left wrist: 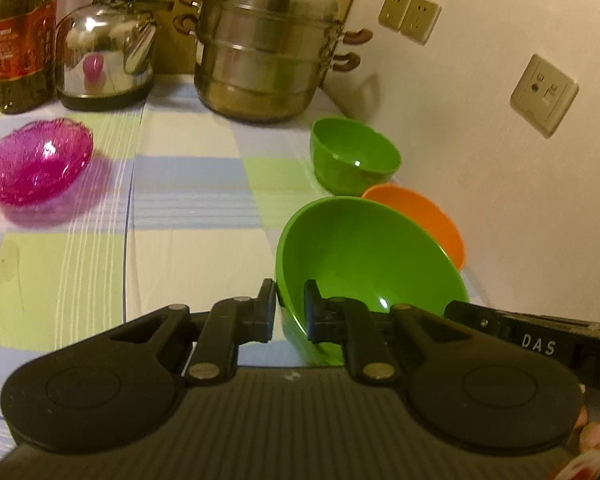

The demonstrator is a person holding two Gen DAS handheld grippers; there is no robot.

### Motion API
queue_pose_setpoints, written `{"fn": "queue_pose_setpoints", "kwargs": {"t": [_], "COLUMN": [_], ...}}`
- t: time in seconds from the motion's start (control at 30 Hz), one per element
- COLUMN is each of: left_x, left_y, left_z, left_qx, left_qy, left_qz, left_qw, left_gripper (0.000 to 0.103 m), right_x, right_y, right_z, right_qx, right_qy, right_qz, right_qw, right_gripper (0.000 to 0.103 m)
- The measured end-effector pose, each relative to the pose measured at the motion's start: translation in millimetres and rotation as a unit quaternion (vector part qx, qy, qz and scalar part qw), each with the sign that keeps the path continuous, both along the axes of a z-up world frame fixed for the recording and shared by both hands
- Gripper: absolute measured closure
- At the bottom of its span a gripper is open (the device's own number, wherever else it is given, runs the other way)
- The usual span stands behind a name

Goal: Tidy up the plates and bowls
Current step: 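Lift the green bowl with both grippers and carry it over the orange bowl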

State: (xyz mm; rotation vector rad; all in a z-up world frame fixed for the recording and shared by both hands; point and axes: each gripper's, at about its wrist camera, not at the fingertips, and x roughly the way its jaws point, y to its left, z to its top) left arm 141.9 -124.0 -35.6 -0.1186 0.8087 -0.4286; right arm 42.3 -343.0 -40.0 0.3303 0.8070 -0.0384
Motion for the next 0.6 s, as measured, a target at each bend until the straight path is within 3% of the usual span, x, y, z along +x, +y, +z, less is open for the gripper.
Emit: {"fn": "queue_pose_setpoints", "kwargs": {"t": [0.3, 0.6], "left_x": [12, 32], "left_y": [-21, -51], "left_z": [26, 30], "left_qx": [-0.012, -0.025], "left_qy": [-0.027, -0.026], "left_qz": [-0.01, -0.025], "left_qw": [0.9995, 0.9991], "left_gripper": [0.09, 0.09], "right_x": [5, 16], "right_y": [-17, -42], "right_z": [23, 35], "right_qx": [-0.009, -0.021], "right_qy": [-0.024, -0.037], "right_qz": [-0.017, -0.04], "right_qw": [1.0, 0.998], "right_gripper": [0.092, 0.092]}}
